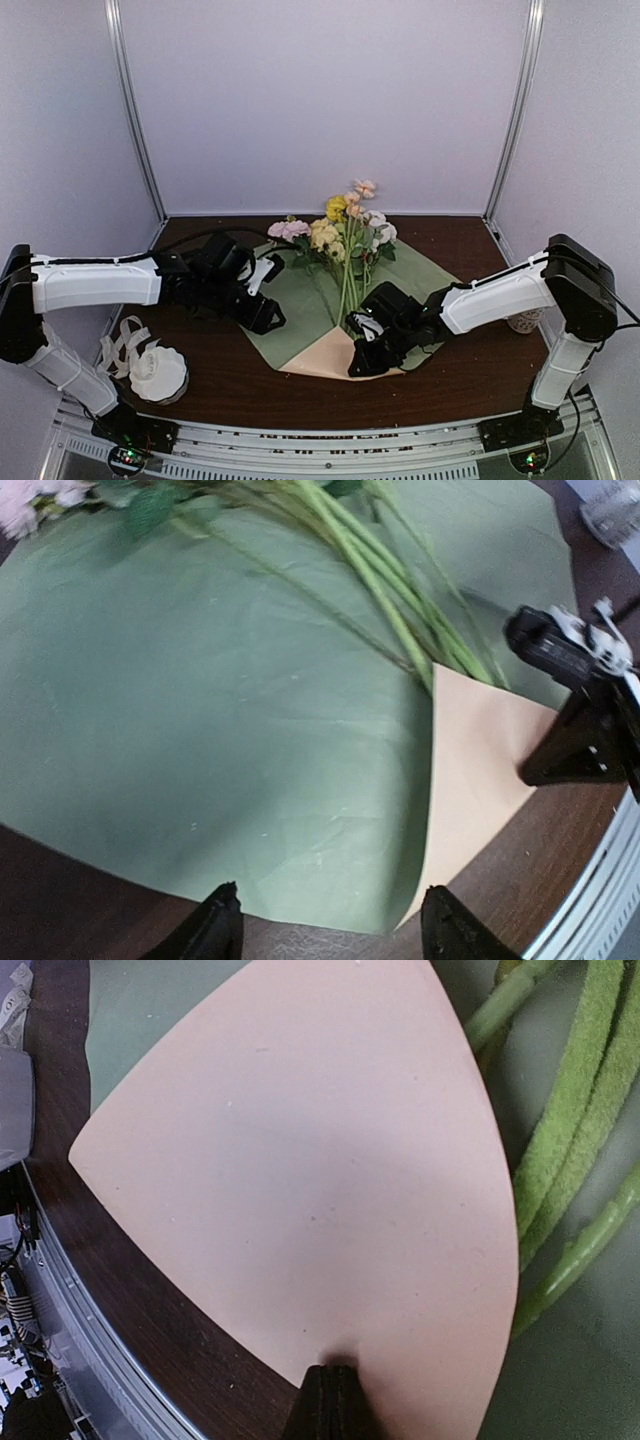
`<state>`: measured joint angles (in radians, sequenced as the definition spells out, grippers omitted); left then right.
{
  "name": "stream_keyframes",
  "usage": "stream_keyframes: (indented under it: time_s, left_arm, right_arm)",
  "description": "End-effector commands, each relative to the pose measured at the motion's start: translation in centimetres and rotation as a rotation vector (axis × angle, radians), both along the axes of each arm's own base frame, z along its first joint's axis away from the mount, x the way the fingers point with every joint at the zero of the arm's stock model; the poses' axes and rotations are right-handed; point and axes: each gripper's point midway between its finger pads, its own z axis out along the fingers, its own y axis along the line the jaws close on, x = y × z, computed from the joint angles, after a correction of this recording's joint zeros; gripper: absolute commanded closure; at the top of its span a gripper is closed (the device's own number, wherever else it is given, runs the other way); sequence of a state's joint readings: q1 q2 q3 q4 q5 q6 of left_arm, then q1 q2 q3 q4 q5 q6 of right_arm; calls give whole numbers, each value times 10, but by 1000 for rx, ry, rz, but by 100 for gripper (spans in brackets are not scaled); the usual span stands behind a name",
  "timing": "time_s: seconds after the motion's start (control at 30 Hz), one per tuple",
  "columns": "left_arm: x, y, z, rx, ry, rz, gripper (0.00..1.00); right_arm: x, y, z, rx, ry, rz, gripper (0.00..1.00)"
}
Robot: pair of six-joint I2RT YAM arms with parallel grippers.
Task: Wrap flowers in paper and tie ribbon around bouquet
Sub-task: Press the fold line of the 1/4-folded wrapping paper, then pick up the one-fourth-folded wrapping paper from the center of the board.
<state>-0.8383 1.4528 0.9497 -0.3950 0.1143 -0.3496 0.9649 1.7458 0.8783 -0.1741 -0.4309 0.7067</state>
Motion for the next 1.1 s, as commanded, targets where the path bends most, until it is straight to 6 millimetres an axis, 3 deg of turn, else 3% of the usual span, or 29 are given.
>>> stream_keyframes:
  time_s: [0.0, 0.1, 0.27, 0.43, 0.57, 0.73, 0.93, 1.07]
  left_arm:
    - [29, 45, 3, 43, -45, 372, 35]
    - [34, 73, -2, 112, -11, 546, 26]
    - [36, 81, -23, 97, 95, 622, 3]
    - [81, 110, -25, 33, 159, 702, 2]
    - [125, 132, -27, 97, 187, 745, 2]
    - [156, 153, -59, 186, 254, 814, 2]
    - [150, 135, -111, 106, 417, 834, 4]
    - [151, 126, -116, 28, 429, 866, 5]
  right_arm:
    - [5, -7, -8, -46, -39, -25, 100]
    - [5, -6, -10, -52, -41, -19, 100]
    - [6, -5, -7, -46, -50, -16, 100]
    - [7, -6, -6, -54, -63, -6, 100]
    - [7, -6, -7, -65, -68, 11, 100]
    - [9, -8, -8, -79, -79, 12, 100]
    - [9, -7, -8, -74, -77, 2, 100]
    - [10, -9, -10, -84, -81, 0, 100]
